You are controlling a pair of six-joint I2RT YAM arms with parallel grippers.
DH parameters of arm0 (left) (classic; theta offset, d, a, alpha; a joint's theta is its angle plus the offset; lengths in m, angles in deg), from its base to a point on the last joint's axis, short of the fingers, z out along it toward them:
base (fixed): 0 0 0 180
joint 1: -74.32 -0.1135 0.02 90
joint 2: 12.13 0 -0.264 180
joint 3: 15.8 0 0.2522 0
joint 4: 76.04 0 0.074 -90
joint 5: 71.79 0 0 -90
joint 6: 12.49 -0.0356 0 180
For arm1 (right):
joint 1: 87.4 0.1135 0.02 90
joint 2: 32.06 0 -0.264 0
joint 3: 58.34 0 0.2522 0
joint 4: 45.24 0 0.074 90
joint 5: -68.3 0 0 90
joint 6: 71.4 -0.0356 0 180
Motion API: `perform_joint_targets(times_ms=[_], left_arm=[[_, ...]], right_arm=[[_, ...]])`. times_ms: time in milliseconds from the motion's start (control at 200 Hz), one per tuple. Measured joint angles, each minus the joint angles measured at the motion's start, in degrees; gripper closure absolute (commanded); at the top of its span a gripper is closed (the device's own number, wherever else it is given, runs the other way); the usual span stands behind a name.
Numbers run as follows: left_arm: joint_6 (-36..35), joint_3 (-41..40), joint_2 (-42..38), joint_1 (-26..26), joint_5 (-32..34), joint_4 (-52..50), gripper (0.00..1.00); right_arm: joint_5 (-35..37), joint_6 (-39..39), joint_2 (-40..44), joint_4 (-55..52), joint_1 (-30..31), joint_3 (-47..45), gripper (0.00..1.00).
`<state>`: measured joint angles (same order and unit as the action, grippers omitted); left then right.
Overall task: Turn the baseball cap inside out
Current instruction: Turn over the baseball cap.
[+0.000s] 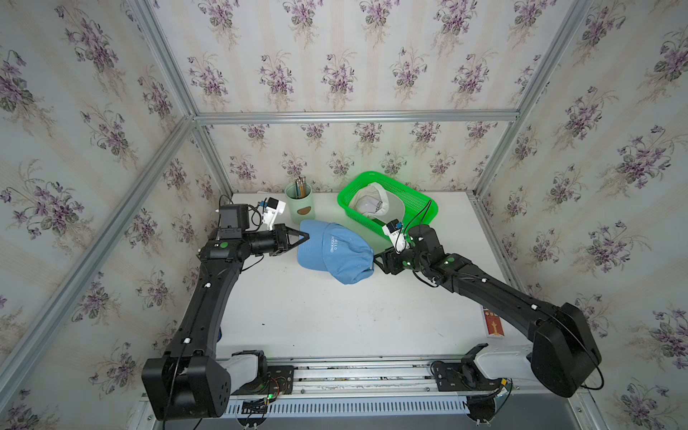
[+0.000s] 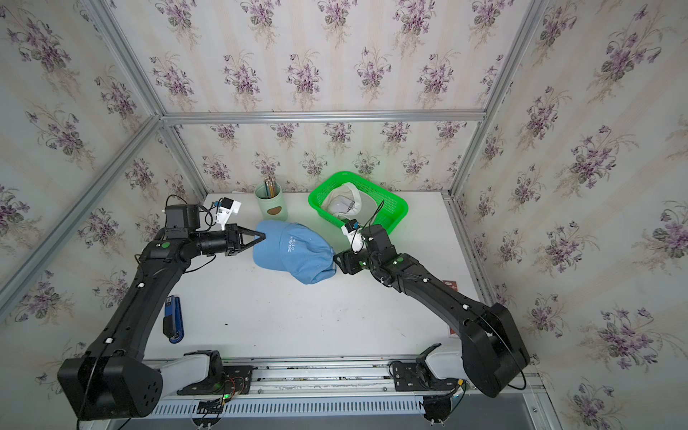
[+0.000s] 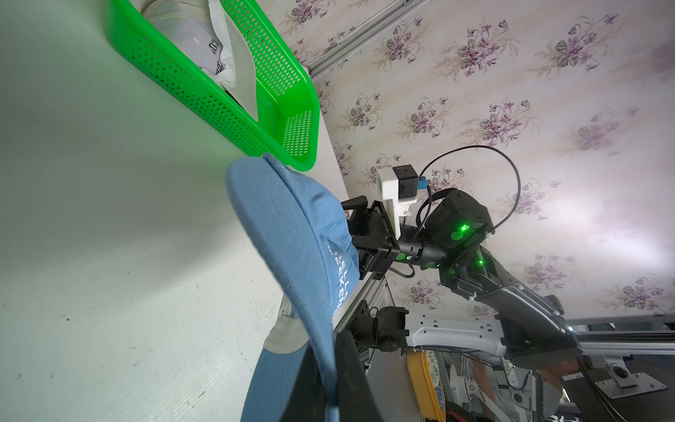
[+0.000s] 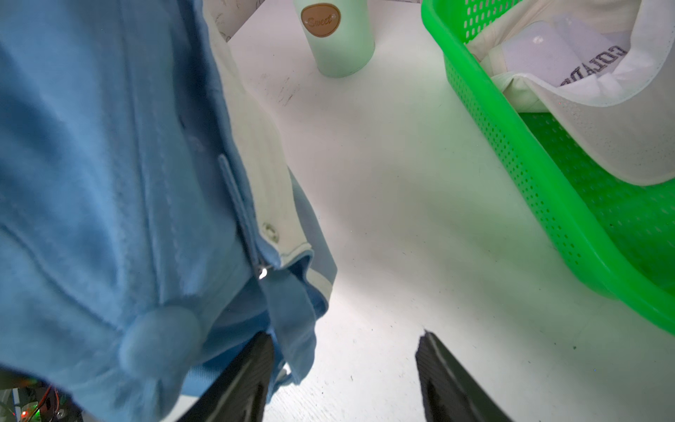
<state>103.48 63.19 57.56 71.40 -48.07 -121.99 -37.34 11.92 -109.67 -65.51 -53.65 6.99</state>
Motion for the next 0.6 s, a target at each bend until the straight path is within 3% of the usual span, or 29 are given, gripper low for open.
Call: perform_joint_targets(times_ms=[345,525,604], left_arm=[[0.61,-0.72,-0.57,0.22,-2.47,2.23,1.0],[1.38,-1.36,-0.76,0.33,-5.75,4.31,1.0],[1.75,-1.97,-0.76,0.33,-6.64,5.42,1.0]], right_arm=[[0.33,-0.44,-3.56,1.62,-0.02,3.06,0.36],[-2.58,0.46,-2.71,4.2,-0.13,2.64,0.68],[-4.98,0.57,-1.66,5.99,-0.85,1.92,0.78]])
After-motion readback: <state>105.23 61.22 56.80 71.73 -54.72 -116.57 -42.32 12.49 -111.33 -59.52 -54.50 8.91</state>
